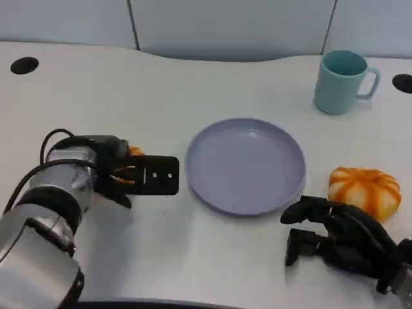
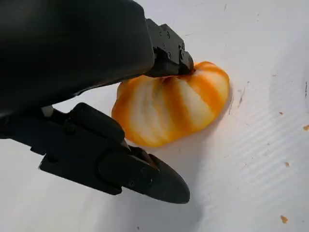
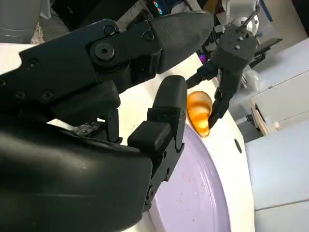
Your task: Grasp the bread from the table and place it into the plate.
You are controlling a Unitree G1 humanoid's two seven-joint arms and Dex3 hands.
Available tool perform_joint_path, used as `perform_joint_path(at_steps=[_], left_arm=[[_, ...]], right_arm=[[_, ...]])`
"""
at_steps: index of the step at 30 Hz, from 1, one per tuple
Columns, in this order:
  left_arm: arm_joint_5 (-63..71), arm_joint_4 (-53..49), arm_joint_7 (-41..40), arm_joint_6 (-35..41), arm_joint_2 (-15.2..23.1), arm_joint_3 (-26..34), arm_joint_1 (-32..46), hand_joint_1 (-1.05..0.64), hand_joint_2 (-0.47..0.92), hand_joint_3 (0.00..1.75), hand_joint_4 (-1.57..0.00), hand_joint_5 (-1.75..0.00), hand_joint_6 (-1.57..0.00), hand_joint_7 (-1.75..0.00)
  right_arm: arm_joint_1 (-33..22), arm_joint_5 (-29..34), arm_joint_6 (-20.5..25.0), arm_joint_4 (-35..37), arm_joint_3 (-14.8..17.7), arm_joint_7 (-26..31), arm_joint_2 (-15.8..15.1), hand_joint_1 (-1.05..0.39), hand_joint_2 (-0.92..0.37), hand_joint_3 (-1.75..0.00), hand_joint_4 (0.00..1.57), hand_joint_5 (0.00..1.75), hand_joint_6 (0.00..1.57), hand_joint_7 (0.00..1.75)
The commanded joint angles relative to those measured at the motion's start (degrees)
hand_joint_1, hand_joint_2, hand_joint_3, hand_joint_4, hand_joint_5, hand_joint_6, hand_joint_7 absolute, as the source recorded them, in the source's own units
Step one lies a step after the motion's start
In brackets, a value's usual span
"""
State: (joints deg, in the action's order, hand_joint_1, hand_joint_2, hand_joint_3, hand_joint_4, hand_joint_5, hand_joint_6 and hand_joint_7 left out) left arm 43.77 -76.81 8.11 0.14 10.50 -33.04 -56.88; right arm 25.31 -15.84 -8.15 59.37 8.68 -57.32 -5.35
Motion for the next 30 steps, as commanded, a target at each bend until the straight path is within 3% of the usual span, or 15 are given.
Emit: perform_joint_path(at_steps=[1,5,8,9,12,17,18,20,23,26,28,29,30], left_arm=[[0.77,-0.85,-2.73,-0.59,-0.01,-1.04,-0.68,-0.75,0.84,0.01,-0.04,-0.02,-0.16,-0.02],[1.28,-1.1,-5.83,-0.09,-0.39,-1.76,0.16,-0.74,0.82,0.0,-0.18,-0.1,-0.26,-0.06],[1.05,-1.23,-7.41,-0.12,-0.54,-1.73,0.82,-0.64,0.79,0.0,-0.31,-0.17,-0.45,-0.12],[1.01,-1.22,-7.78,-0.67,-0.32,-1.79,1.01,-0.58,0.77,0.0,-0.44,-0.3,-0.6,-0.19],[1.93,-1.4,-8.44,-1.31,0.1,-2.94,1.2,-0.5,0.79,0.01,-0.57,-0.64,-0.77,-0.22],[2.14,-1.55,-10.48,-1.3,0.35,-3.25,1.63,-0.39,0.81,0.0,-0.61,-1.12,-0.77,-0.36],[2.28,-1.55,-11.01,-1.43,0.44,-3.4,1.76,-0.35,0.82,0.0,-0.62,-1.32,-0.76,-0.52],[2.29,-1.55,-11.85,-1.72,0.6,-3.59,1.94,-0.32,0.82,0.0,-0.62,-1.45,-0.71,-0.71],[1.73,-1.36,-13.65,-2.77,1.13,-3.27,2.45,-0.3,0.84,0.01,-0.63,-1.49,-0.71,-0.8],[0.78,-1.21,-14.69,-3.94,1.6,-2.39,2.72,-0.27,0.9,0.01,-0.63,-1.19,-0.79,-0.52],[0.36,-1.18,-14.83,-4.61,1.82,-1.94,2.64,-0.27,0.91,0.01,-0.65,-1.14,-0.83,-0.46],[0.03,-1.05,-15.37,-5.39,1.98,-1.54,2.68,-0.25,0.91,0.01,-0.62,-1.13,-0.8,-0.51],[-0.42,-0.91,-15.84,-6.02,2.06,-1.05,2.7,-0.24,0.91,0.01,-0.61,-1.16,-0.75,-0.7]], right_arm=[[-2.68,0.32,0.51,1.35,0.06,-1.16,-1.02,-0.48,-0.92,-0.06,0.65,1.37,0.68,0.88],[-3.71,0.16,1.06,-1.15,-0.17,-0.91,-1.04,-0.47,-0.92,-0.05,0.69,1.32,0.7,0.85],[-4.43,-0.37,2.06,-2.56,-0.02,-1.18,-0.93,-0.45,-0.92,-0.05,0.68,1.31,0.71,0.86],[-4.55,-0.85,1.64,-2.07,0.43,-1.63,-0.62,-0.44,-0.92,-0.08,0.68,1.3,0.72,0.86],[-4.61,-2.01,1.45,-0.72,1.3,-2.33,-0.02,-0.44,-0.92,-0.1,0.7,1.29,0.74,0.85],[-4.0,-3.49,0.82,2.09,2.67,-3.98,0.48,-0.46,-0.92,-0.1,0.7,1.24,0.76,0.82],[-3.89,-3.8,0.63,2.58,2.98,-4.38,0.63,-0.45,-0.92,-0.11,0.7,1.23,0.76,0.82],[-3.73,-4.0,-0.04,3.29,3.24,-4.84,0.75,-0.45,-0.92,-0.11,0.7,1.23,0.76,0.81],[-3.2,-3.9,0.08,4.11,3.14,-4.96,0.56,-0.45,-0.92,-0.12,0.7,1.22,0.76,0.8],[-2.98,-3.51,-0.81,4.5,2.99,-4.66,0.52,-0.45,-0.92,-0.08,0.7,1.24,0.77,0.81],[-2.79,-3.27,-1.02,4.69,2.79,-4.89,0.33,-0.47,-0.92,-0.09,0.69,1.24,0.76,0.81],[-2.73,-3.19,-1.23,4.79,2.74,-4.83,0.27,-0.47,-0.92,-0.09,0.69,1.24,0.76,0.81],[-2.68,-3.1,-1.33,4.78,2.68,-4.75,0.22,-0.46,-0.92,-0.09,0.69,1.25,0.76,0.82]])
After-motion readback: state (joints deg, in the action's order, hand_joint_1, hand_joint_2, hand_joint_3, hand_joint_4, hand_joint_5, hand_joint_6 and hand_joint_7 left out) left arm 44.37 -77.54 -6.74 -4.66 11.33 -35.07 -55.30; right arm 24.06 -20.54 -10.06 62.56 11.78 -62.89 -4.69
